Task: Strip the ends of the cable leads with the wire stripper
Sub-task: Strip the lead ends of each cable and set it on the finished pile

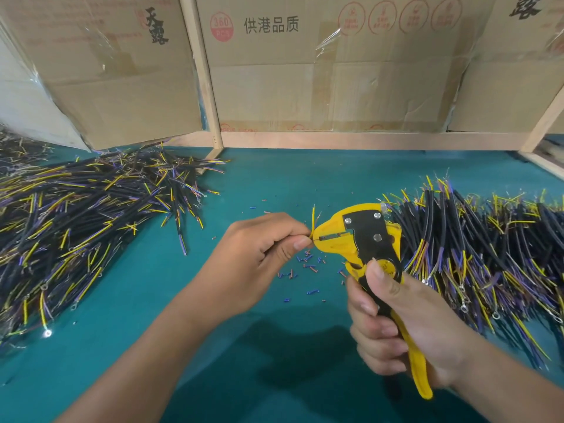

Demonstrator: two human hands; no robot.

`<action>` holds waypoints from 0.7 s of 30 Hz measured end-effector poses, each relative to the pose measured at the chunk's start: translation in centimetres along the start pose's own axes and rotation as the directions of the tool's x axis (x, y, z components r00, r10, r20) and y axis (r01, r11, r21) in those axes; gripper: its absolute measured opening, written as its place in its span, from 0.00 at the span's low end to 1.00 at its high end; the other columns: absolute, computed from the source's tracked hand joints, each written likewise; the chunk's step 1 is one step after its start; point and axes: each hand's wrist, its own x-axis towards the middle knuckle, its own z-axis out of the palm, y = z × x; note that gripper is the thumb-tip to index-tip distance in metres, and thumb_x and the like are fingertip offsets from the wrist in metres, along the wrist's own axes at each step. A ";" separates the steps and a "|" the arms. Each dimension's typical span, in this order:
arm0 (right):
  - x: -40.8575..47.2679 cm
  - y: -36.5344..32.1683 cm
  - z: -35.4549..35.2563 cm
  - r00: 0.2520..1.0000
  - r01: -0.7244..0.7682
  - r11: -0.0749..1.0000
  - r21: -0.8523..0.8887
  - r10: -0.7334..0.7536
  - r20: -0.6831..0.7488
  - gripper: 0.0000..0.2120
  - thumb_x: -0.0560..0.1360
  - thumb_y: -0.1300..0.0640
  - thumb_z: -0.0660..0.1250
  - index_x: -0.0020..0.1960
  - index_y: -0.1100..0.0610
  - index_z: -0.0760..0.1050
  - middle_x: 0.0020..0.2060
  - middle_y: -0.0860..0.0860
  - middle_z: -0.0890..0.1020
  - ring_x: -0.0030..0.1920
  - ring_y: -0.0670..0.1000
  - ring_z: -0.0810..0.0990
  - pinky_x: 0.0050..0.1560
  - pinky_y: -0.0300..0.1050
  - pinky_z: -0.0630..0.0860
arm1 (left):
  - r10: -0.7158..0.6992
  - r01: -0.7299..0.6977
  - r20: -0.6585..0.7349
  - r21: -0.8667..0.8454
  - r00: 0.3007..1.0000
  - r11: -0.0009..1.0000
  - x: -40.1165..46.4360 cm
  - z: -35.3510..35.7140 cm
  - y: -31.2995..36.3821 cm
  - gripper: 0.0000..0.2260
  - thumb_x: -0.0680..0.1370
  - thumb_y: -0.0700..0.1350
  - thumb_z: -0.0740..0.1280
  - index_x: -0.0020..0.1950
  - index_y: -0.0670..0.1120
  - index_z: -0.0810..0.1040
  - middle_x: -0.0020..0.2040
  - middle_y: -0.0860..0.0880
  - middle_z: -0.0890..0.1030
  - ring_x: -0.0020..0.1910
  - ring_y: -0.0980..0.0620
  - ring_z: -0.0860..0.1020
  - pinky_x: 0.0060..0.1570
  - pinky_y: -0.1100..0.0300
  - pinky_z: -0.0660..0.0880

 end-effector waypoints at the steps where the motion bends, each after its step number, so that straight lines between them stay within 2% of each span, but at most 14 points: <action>1: 0.0 0.0 0.0 1.000 0.003 1.000 -0.002 -0.003 -0.003 0.27 0.67 0.35 0.77 0.35 0.57 0.70 0.24 0.49 0.63 0.21 0.46 0.61 0.23 0.36 0.64 | 0.003 -0.003 -0.002 0.008 1.000 1.000 0.0 -0.1 -0.1 0.11 0.82 0.45 0.61 0.45 0.43 0.79 0.36 0.58 0.70 0.35 0.61 0.67 0.37 0.71 0.63; 3: 0.0 -0.2 0.1 1.000 0.004 1.000 0.003 -0.004 -0.007 0.27 0.66 0.35 0.77 0.35 0.57 0.70 0.24 0.49 0.63 0.20 0.45 0.61 0.23 0.36 0.64 | 0.017 -0.017 0.005 0.028 1.000 0.999 0.1 -0.3 -0.2 0.10 0.82 0.44 0.62 0.46 0.42 0.80 0.37 0.59 0.71 0.36 0.62 0.68 0.38 0.72 0.63; 6: 0.0 -0.4 0.2 1.000 0.002 1.000 -0.017 -0.002 -0.014 0.27 0.65 0.36 0.78 0.36 0.57 0.71 0.24 0.49 0.64 0.20 0.45 0.61 0.24 0.36 0.63 | 0.052 -0.054 0.029 0.062 0.998 0.997 0.1 -0.6 -0.4 0.09 0.82 0.42 0.63 0.47 0.41 0.81 0.37 0.56 0.73 0.36 0.62 0.69 0.39 0.71 0.64; 9: -0.2 -0.8 0.1 1.000 -0.005 0.999 -0.045 0.004 -0.013 0.26 0.66 0.35 0.77 0.36 0.56 0.71 0.25 0.49 0.64 0.21 0.46 0.61 0.24 0.36 0.64 | 0.080 -0.083 0.035 0.081 0.996 0.993 0.2 -1.3 -0.7 0.10 0.82 0.43 0.62 0.46 0.41 0.80 0.37 0.58 0.72 0.37 0.63 0.68 0.39 0.73 0.63; 13: -0.1 -0.6 0.3 1.000 -0.004 0.997 -0.071 0.004 0.001 0.26 0.66 0.35 0.78 0.37 0.56 0.72 0.25 0.49 0.64 0.21 0.45 0.61 0.24 0.36 0.64 | 0.108 -0.115 0.083 0.086 0.991 0.990 0.3 -1.4 -0.8 0.11 0.82 0.44 0.62 0.46 0.41 0.81 0.38 0.56 0.76 0.37 0.62 0.70 0.40 0.72 0.64; 15: -0.4 -1.3 -0.3 0.999 0.042 0.999 -0.004 -0.042 0.016 0.24 0.67 0.38 0.78 0.36 0.55 0.73 0.25 0.48 0.65 0.21 0.45 0.62 0.22 0.36 0.65 | 0.091 -0.093 0.021 0.125 0.996 0.988 0.1 -2.9 -1.9 0.09 0.81 0.43 0.63 0.46 0.44 0.80 0.39 0.61 0.75 0.38 0.65 0.71 0.40 0.72 0.66; 18: -0.8 -3.4 -1.4 0.983 0.180 0.980 0.083 -0.176 -0.059 0.24 0.67 0.39 0.79 0.35 0.55 0.71 0.24 0.47 0.65 0.20 0.43 0.62 0.19 0.36 0.65 | -0.090 0.117 -0.266 0.089 0.960 0.989 -0.7 -6.5 -4.7 0.07 0.81 0.46 0.63 0.48 0.48 0.80 0.39 0.64 0.78 0.37 0.67 0.73 0.38 0.70 0.69; 19: -0.8 -3.5 -1.5 0.976 0.204 0.976 0.076 -0.196 -0.096 0.25 0.66 0.39 0.79 0.35 0.56 0.70 0.24 0.47 0.65 0.20 0.44 0.62 0.19 0.38 0.65 | -0.109 0.136 -0.293 0.075 0.950 0.988 -0.7 -6.8 -4.9 0.09 0.81 0.48 0.63 0.47 0.47 0.80 0.38 0.62 0.79 0.37 0.66 0.74 0.38 0.68 0.69; 21: -0.2 -2.8 -1.6 0.979 0.179 0.982 0.062 -0.171 -0.112 0.24 0.66 0.41 0.80 0.37 0.58 0.72 0.27 0.51 0.65 0.22 0.48 0.64 0.23 0.43 0.68 | -0.080 0.104 -0.205 0.111 0.976 0.988 -0.4 -5.3 -4.3 0.12 0.81 0.49 0.63 0.46 0.44 0.81 0.38 0.57 0.79 0.39 0.61 0.75 0.41 0.65 0.70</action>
